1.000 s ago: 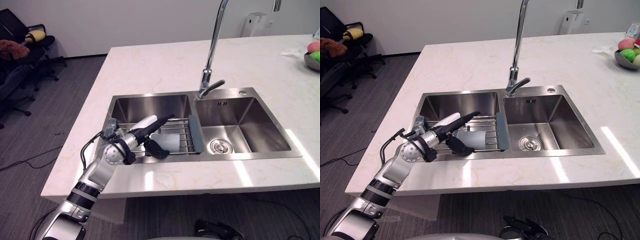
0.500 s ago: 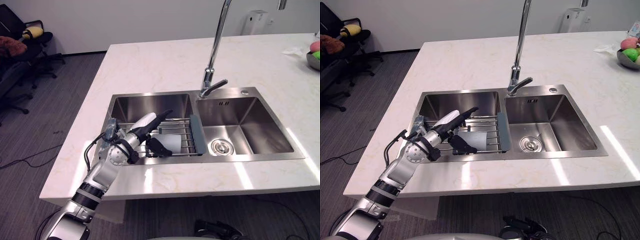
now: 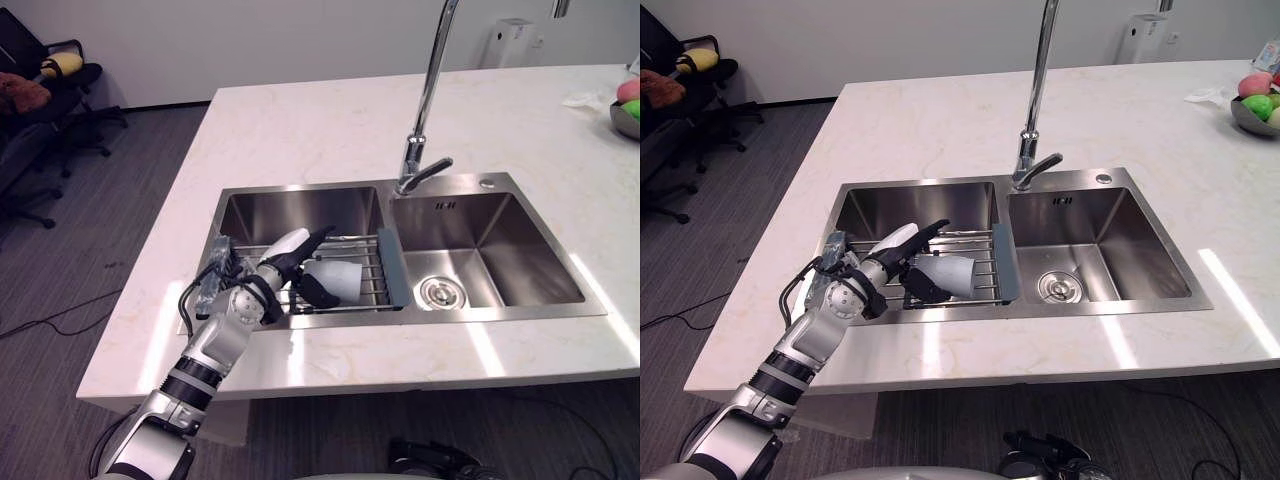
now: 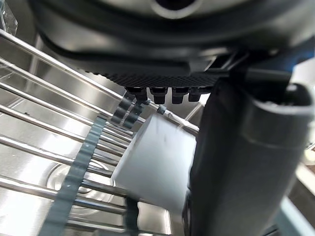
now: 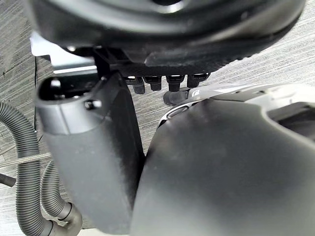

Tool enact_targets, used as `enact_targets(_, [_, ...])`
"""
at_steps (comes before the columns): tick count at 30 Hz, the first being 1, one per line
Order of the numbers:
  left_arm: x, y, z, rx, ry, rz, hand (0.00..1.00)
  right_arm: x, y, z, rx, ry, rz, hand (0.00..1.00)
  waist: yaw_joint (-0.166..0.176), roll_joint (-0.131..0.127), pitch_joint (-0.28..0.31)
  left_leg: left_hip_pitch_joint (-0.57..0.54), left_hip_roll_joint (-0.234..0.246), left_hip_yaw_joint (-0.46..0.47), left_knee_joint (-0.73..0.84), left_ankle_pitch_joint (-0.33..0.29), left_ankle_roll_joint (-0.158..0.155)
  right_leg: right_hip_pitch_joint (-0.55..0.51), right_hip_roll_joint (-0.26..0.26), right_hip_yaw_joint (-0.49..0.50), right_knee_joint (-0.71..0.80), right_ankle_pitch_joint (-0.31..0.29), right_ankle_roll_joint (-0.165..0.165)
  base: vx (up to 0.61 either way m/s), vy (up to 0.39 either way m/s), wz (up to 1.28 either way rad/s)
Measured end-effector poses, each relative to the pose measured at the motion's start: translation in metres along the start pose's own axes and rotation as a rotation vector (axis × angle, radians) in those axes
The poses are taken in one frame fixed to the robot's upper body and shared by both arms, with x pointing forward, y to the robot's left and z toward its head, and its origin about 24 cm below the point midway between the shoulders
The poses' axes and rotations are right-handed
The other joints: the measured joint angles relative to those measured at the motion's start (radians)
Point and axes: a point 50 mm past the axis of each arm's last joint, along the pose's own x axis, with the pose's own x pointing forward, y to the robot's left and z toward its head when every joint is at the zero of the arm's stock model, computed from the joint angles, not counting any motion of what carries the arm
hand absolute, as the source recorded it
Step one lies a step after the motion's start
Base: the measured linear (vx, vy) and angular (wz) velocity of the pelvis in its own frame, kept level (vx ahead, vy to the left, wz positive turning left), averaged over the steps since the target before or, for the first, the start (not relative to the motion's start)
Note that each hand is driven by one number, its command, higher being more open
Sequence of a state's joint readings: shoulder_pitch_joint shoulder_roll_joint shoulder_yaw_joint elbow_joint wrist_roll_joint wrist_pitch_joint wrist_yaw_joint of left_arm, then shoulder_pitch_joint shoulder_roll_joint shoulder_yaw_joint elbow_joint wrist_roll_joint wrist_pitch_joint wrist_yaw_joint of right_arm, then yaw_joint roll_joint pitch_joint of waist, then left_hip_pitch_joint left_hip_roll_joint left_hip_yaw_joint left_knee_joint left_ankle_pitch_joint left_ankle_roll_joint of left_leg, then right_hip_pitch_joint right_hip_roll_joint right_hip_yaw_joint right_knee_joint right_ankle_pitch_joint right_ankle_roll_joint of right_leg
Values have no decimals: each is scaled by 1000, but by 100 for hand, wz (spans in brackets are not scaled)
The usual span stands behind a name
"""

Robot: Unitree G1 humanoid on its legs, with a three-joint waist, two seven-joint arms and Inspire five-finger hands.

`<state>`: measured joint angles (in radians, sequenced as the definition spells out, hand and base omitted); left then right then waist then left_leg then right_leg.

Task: Walk over to the sink, pick up the cup, carry it to the dishwasher, place the cup inside the dishwasher, then close the dishwasher door

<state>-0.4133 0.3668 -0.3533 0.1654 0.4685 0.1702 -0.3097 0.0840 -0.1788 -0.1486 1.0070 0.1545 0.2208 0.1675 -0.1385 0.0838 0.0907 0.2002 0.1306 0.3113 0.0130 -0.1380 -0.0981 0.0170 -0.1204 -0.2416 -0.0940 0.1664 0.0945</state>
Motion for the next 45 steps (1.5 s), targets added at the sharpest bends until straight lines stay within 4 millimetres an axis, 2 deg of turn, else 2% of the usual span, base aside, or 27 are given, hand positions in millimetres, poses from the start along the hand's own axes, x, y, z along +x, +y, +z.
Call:
enact_targets(9, [1,5,2,91,15,-78,100,0,1,1,0,10,10,100,-5,-1,0,3,0,3,1,0,0,1,0,6,0,0,0,0,0,0])
enact_targets(27, [-6,9,1,273,-47,-103,100,0,2,2,-9,5,27,100,-11,-1,0,3,-1,4,0,-4,1,1,1,10,0,0,0,0,0,0])
enact_targets(45, [-1,-5,28,451,-131,-229,100,2,4,7,-70,27,49,100,-16,-1,0,3,-1,6,3,-7,1,0,1,14,0,0,0,0,0,0])
